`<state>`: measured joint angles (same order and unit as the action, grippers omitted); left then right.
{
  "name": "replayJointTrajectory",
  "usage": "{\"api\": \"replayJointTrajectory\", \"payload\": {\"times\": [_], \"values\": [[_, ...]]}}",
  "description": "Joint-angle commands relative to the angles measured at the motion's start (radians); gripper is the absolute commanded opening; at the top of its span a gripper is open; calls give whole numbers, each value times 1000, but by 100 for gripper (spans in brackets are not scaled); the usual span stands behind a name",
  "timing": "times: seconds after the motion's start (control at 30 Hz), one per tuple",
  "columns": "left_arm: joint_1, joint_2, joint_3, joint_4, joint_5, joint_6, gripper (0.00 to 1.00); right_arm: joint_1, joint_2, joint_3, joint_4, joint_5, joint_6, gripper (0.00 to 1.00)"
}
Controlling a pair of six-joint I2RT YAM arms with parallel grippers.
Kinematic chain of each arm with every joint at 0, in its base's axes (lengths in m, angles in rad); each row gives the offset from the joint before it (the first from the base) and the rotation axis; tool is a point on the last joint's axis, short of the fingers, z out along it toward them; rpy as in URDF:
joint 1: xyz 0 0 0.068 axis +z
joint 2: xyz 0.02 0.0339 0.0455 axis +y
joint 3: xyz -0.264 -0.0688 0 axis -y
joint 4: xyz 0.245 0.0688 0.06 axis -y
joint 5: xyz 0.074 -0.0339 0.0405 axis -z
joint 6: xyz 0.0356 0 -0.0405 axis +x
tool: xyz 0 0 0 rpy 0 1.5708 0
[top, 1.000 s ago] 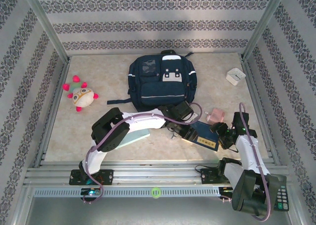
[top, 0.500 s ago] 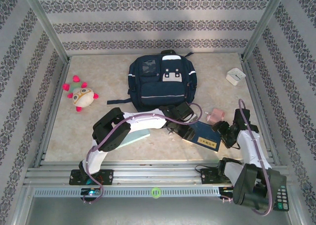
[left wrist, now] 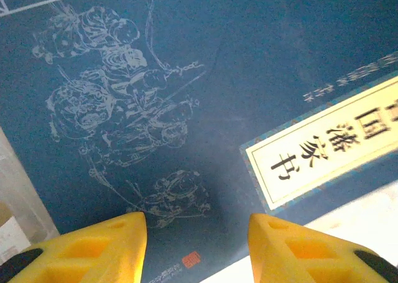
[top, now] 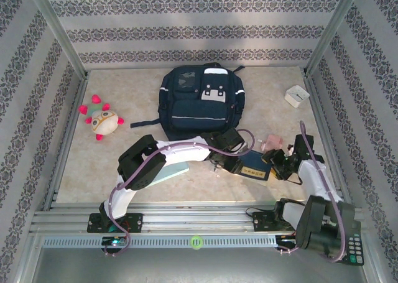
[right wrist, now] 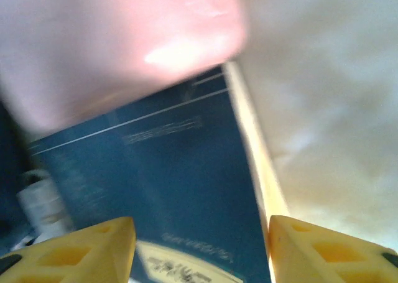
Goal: Pack the student bag
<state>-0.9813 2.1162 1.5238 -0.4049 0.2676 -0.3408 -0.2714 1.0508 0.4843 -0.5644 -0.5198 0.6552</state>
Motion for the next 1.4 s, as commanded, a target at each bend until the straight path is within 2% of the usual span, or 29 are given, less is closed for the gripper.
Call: {"api": "replayJointTrajectory", "payload": {"times": [0.0,0.2,0.33,0.43,0.5,0.63,0.83,0.9,1.1,1.23,1.37], "values": [[3,53,18,-53,-14,33,46,-8,-84,32,43,-244,22,56],[3,60,27,-71,-31,51,46,-17,-87,-5,136,-341,74,54],[3,58,21,-69,-38,47,46,9,-46,-1,146,-341,70,44],[3,55,20,-66,-39,41,46,35,-41,31,99,-323,51,47],[3,53,20,-66,-40,41,46,42,-37,61,8,-259,10,47],[3,47,19,-70,-48,43,46,57,5,111,-134,-142,-68,33],[5,4,3,-52,-84,42,47,88,15,190,-234,-20,-120,3],[11,-31,-9,-31,-88,33,50,101,6,227,-269,4,-141,0],[49,-176,-18,4,-89,43,58,156,-22,369,-400,30,-202,0],[122,-308,-72,81,15,84,62,233,-36,474,-435,28,-261,0],[257,-431,-149,194,322,209,66,326,-63,578,-431,20,-374,0]]}}
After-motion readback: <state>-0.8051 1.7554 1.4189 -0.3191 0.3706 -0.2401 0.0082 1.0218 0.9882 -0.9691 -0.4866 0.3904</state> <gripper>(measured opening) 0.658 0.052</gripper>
